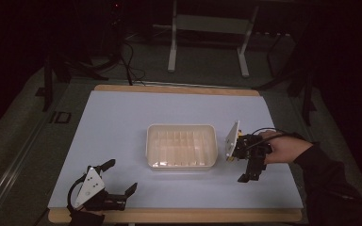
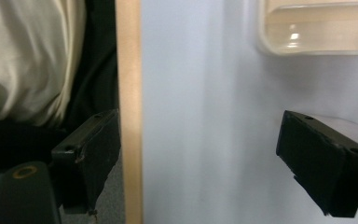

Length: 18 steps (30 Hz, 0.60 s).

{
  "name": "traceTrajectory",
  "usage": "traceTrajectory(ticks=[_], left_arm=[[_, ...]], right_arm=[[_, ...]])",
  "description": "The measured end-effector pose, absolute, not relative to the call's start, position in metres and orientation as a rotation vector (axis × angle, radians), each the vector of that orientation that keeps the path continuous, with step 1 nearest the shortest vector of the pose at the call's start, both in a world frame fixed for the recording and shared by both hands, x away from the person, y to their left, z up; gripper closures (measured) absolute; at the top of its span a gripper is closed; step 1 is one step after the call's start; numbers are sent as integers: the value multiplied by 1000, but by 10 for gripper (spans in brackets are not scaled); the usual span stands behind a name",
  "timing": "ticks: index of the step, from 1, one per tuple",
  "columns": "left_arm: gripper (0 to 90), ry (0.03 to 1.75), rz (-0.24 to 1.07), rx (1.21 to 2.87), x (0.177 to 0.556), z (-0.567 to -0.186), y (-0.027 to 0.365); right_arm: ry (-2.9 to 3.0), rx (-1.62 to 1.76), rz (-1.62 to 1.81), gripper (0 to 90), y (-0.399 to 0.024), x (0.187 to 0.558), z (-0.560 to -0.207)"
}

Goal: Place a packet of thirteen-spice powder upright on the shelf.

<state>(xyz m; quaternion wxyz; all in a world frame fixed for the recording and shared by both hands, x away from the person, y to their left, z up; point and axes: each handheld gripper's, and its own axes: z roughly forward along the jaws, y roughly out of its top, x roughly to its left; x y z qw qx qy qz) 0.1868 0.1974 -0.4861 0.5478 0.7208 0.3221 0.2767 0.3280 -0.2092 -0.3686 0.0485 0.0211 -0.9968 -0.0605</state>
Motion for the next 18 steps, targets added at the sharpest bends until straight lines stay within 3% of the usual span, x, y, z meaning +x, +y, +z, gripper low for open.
traceTrajectory(ticks=[18], left_arm=[[0, 762, 646, 1702, 186, -486, 198]], right_arm=[[-3109, -38, -233, 128, -221, 371, -356]])
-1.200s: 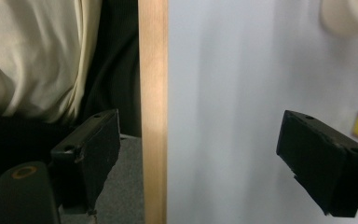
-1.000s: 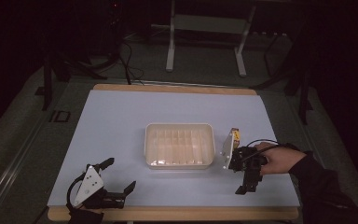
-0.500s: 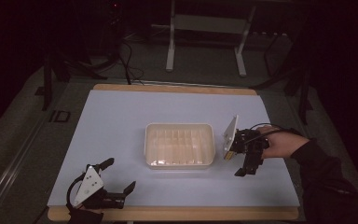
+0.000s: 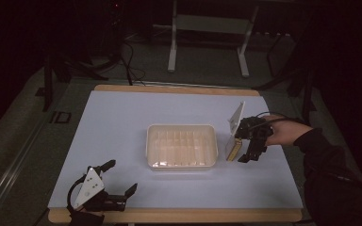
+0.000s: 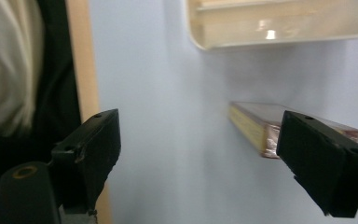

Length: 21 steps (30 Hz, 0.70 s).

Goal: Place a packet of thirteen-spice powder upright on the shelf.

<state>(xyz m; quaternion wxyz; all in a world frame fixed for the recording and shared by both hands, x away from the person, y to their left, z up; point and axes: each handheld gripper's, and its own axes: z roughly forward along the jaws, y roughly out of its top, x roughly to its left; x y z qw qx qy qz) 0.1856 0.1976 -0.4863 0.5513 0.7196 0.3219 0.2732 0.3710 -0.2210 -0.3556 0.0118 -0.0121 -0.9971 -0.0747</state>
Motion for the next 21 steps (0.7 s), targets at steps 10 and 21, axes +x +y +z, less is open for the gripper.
traceTrajectory(ticks=[10, 21], left_arm=[[0, 765, 641, 1698, 183, -487, 199], [0, 765, 642, 1695, 182, -487, 200]], right_arm=[[-3157, -111, -245, 127, -231, 401, -358], [-3151, -188, -169, 144, -229, 423, -378]])
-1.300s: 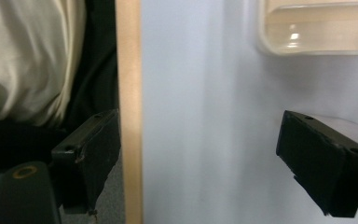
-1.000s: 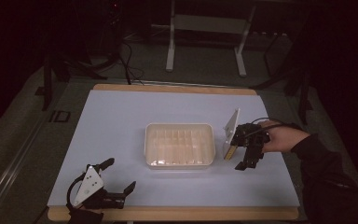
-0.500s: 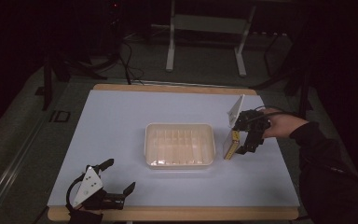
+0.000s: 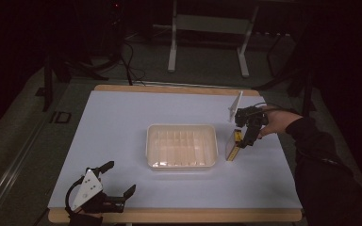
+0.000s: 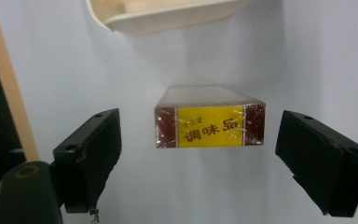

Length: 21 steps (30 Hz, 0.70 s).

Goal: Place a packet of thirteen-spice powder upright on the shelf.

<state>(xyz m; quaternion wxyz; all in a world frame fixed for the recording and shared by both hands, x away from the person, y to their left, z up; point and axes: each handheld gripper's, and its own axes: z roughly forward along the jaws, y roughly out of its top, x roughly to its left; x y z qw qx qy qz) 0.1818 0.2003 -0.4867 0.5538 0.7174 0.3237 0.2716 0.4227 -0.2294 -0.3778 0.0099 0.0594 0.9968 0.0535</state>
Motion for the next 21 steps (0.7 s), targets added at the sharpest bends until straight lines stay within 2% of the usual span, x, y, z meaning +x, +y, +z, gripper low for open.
traceTrajectory(ticks=[7, 9, 16, 21], left_arm=[[0, 770, 641, 1697, 181, -487, 201], [0, 768, 639, 1696, 181, -487, 201], [0, 771, 638, 1699, 181, -488, 201], [0, 767, 636, 1706, 181, -488, 201]], right_arm=[[3121, 161, 150, 193, -231, 429, -390], [3131, 159, 166, 244, -232, 431, -393], [3154, 143, 138, 306, -230, 432, -401], [3150, 124, 122, 316, -226, 432, -401]])
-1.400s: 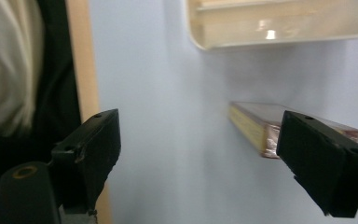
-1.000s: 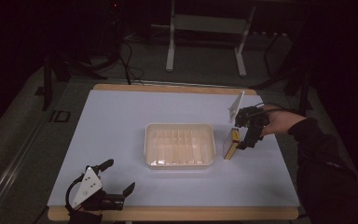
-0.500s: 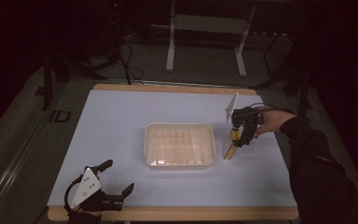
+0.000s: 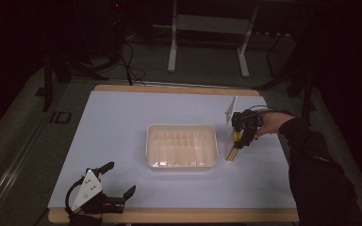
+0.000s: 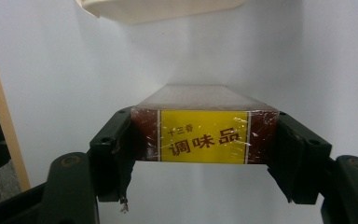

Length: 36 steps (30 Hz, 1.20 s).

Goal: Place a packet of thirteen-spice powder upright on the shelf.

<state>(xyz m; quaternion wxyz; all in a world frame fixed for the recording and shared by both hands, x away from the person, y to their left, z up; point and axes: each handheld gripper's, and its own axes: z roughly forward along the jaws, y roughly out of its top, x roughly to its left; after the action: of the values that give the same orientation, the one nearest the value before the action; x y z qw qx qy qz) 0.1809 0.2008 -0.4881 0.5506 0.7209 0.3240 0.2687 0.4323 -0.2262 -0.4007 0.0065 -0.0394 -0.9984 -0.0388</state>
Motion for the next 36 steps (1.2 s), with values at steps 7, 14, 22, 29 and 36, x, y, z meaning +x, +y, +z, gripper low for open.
traceTrajectory(ticks=[7, 14, 22, 29, 36], left_arm=[[0, 768, 631, 1703, 182, -488, 201], [0, 765, 633, 1705, 181, -488, 201], [0, 771, 626, 1707, 182, -489, 200], [0, 774, 628, 1700, 182, -488, 200], [0, 771, 628, 1702, 182, -488, 201]], right_arm=[[-3119, -106, -88, 320, -226, 430, -395], [-3142, -26, -113, 320, -226, 421, -376], [-3157, 98, -129, 320, -222, 405, -351], [-3178, 132, -129, 320, -218, 396, -327], [-3189, 151, -142, 320, -211, 391, -308]])
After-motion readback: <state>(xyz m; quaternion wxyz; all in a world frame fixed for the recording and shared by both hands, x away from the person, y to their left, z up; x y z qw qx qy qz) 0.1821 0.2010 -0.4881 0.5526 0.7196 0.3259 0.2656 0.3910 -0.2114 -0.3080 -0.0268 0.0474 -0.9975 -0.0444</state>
